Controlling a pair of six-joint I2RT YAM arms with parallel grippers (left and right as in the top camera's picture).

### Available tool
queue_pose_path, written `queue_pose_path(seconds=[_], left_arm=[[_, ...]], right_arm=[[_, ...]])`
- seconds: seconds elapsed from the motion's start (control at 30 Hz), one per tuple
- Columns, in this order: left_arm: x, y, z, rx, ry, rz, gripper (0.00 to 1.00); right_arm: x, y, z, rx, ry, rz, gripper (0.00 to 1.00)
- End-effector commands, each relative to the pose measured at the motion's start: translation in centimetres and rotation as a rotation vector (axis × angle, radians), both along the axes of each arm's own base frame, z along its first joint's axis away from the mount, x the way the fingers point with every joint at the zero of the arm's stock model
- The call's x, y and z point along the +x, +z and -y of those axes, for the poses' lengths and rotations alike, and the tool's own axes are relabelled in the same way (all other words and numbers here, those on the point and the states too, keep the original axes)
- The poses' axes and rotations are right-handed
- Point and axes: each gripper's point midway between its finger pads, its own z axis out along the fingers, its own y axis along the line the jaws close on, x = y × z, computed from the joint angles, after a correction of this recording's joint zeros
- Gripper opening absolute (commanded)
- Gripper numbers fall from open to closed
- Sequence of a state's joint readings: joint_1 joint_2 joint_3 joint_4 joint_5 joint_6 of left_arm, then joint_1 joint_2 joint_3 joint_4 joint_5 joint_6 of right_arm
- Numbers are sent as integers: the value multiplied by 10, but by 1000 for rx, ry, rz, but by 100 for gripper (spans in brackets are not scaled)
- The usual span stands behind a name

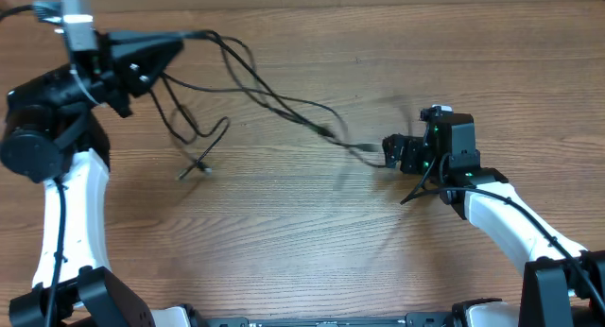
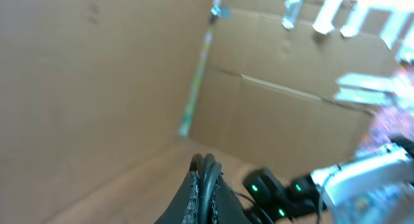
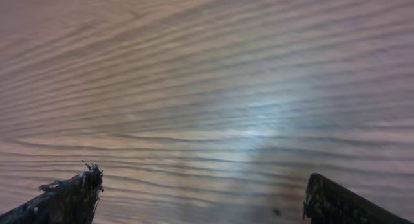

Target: Untangle cables

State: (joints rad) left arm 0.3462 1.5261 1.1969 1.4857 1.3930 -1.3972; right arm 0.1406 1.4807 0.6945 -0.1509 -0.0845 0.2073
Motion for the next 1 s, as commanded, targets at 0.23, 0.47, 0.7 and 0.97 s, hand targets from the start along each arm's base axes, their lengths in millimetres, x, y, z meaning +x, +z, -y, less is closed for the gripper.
queue_pose_path(seconds=[0.23,0.47,0.7,0.97], left_arm=[[2,20,-21,-74,78,25,4],[-1,12,-18,-34,57,-1,4],[3,21,-34,-70,119,41,4],[34,17,-86,-179,294,-56,4]], right_arm=[[5,2,10,-38,-31,17,100],[11,8,8,-27,-27,50,100],[24,20,6,-17,-29,124,100],[16,10,22,-116,-45,81,100]])
